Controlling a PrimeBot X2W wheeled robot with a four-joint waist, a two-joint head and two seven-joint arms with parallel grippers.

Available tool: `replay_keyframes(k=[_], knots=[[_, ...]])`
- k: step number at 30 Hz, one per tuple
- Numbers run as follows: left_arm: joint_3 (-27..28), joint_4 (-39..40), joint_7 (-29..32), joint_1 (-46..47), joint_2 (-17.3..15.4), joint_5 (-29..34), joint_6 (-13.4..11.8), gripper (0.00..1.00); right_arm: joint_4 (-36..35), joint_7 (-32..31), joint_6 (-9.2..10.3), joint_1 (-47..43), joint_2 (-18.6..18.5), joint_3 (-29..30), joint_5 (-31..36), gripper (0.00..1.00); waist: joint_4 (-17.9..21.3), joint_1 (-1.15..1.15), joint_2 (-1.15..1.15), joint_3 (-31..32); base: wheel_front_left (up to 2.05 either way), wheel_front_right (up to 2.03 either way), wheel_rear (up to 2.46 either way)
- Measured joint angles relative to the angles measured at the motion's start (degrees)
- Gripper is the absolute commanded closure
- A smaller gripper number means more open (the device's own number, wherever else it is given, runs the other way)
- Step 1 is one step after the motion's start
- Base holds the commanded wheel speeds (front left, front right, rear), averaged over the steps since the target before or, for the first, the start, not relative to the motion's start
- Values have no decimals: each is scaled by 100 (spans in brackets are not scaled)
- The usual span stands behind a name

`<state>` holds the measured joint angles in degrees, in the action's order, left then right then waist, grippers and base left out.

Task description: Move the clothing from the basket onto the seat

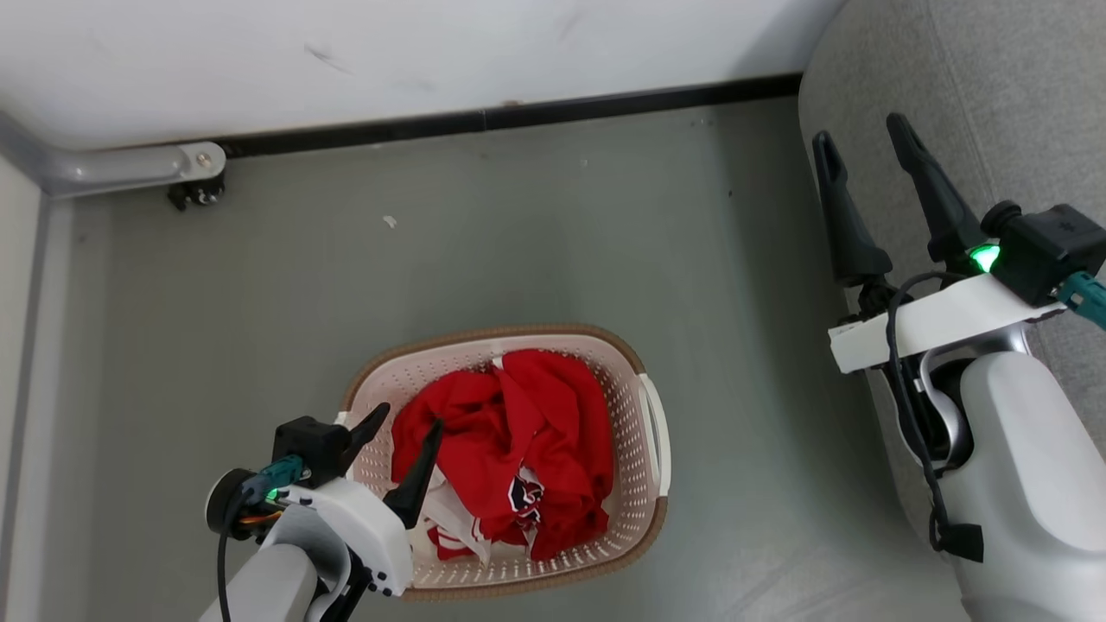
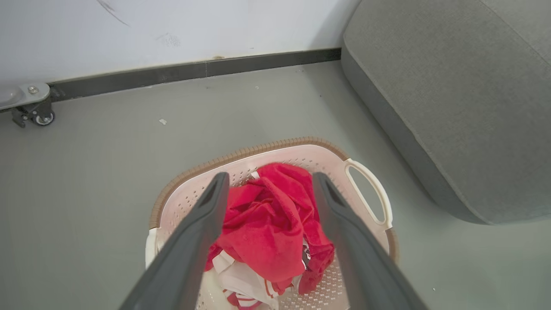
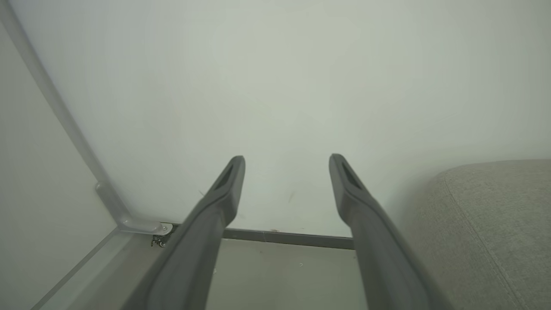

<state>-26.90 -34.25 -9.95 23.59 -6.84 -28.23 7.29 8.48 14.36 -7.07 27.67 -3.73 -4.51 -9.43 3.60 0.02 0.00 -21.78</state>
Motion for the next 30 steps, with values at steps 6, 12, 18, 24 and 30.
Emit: replay_keyframes(k=[6, 12, 18, 24, 30], knots=[[-283, -194, 136, 277, -40, -42, 0, 0, -36, 0, 0, 131, 12, 27, -1, 0, 69, 0, 0, -325, 0, 0, 0], [-482, -391, 238, 631, -75, -43, 0, 0, -56, 1, 0, 317, 21, 18, -1, 0, 148, 0, 0, -650, 0, 0, 0], [-756, -563, 389, 921, -109, -44, 0, 0, -97, 1, 0, 589, 25, -63, -1, 0, 233, 0, 0, -971, 0, 0, 0], [-970, -669, 442, 1227, -151, -54, 0, 0, -151, 1, 0, 937, 27, -192, -1, 0, 323, 0, 0, -1275, 0, 0, 0], [-1155, -735, 547, 1436, -156, -153, 0, 0, -171, 1, 0, 1148, 27, -336, -2, 0, 396, 0, 0, -1516, 0, 0, 0]])
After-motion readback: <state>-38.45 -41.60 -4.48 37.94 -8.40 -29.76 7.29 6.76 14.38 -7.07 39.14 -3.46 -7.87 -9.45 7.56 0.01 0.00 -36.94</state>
